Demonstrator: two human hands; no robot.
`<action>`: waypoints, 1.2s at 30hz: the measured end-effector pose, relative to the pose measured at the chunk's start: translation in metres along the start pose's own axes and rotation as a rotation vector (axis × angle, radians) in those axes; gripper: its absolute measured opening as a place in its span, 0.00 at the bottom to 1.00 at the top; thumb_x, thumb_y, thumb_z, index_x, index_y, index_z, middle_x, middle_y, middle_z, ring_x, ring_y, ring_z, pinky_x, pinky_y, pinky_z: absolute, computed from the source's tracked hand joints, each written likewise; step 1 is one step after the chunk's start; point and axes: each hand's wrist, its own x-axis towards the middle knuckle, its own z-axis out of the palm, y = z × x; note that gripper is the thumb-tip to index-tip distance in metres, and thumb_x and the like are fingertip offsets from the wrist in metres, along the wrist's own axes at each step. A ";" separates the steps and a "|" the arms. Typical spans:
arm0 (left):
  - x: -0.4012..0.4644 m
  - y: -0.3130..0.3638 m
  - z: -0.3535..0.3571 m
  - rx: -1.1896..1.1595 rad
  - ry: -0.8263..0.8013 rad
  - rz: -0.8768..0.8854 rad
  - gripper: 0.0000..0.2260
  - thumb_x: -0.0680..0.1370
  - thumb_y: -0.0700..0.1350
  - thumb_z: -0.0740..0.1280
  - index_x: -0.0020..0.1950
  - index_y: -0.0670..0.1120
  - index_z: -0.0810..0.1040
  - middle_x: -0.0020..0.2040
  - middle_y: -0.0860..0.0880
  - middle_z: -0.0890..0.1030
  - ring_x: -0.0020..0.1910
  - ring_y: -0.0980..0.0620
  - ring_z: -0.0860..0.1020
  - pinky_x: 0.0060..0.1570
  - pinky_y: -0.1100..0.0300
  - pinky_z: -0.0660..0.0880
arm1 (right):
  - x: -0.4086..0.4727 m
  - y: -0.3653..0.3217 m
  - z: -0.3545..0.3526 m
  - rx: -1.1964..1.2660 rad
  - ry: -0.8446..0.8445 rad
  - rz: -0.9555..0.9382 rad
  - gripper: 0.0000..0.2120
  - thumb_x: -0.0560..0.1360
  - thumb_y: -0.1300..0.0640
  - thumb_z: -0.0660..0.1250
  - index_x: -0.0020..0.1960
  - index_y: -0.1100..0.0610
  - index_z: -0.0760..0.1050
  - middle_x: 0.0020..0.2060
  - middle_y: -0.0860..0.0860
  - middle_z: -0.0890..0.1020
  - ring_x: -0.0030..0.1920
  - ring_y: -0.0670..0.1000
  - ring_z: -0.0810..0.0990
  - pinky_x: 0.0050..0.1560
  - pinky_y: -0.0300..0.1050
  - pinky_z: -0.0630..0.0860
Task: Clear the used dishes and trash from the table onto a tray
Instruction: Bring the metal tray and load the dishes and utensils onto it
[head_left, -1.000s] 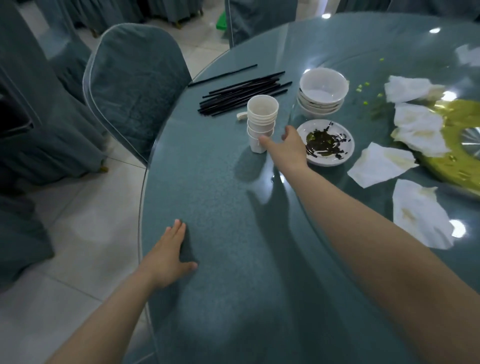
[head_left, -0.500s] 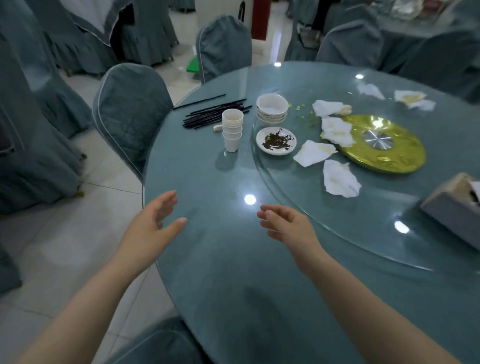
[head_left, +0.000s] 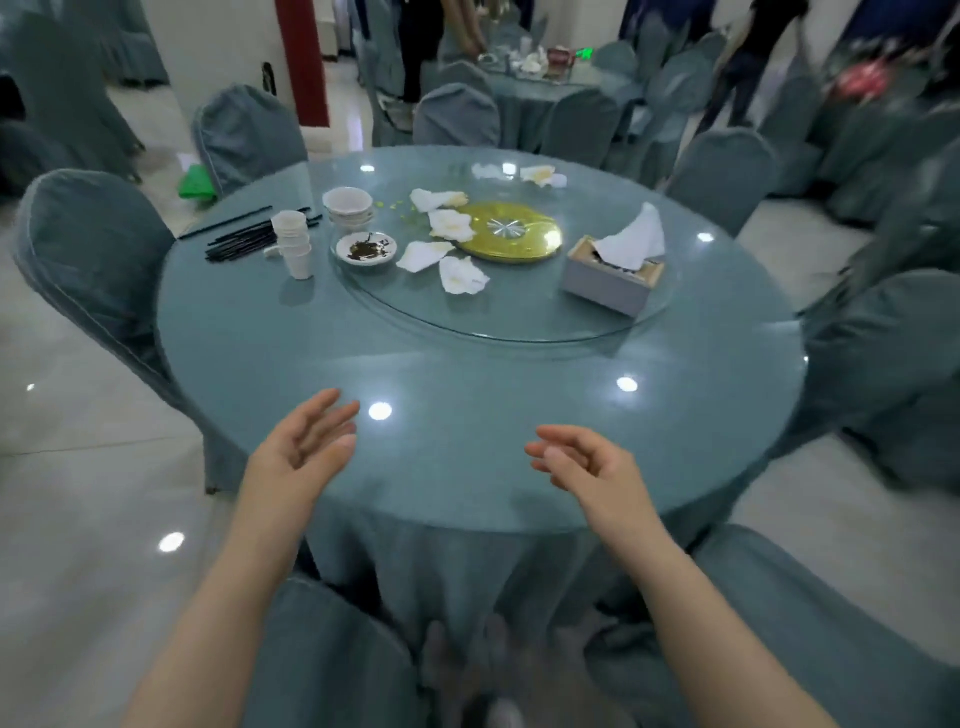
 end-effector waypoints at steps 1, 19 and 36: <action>-0.006 0.001 0.017 -0.023 -0.037 0.004 0.19 0.77 0.33 0.63 0.64 0.51 0.73 0.59 0.52 0.80 0.60 0.55 0.78 0.55 0.67 0.75 | -0.016 0.001 -0.015 0.010 0.031 -0.009 0.10 0.77 0.67 0.64 0.52 0.54 0.77 0.45 0.49 0.85 0.45 0.42 0.83 0.44 0.31 0.75; -0.230 0.008 0.462 -0.141 -0.881 -0.046 0.16 0.78 0.39 0.64 0.63 0.54 0.74 0.58 0.54 0.82 0.59 0.53 0.79 0.57 0.56 0.73 | -0.316 0.005 -0.405 -0.028 0.705 -0.118 0.10 0.77 0.63 0.66 0.54 0.49 0.77 0.50 0.46 0.84 0.52 0.43 0.82 0.48 0.32 0.76; -0.380 -0.031 0.790 -0.084 -0.911 -0.140 0.21 0.68 0.48 0.72 0.61 0.53 0.76 0.56 0.52 0.83 0.55 0.52 0.81 0.57 0.54 0.74 | -0.441 0.085 -0.757 0.031 0.880 0.067 0.07 0.77 0.56 0.66 0.54 0.48 0.78 0.47 0.41 0.85 0.52 0.46 0.82 0.54 0.45 0.77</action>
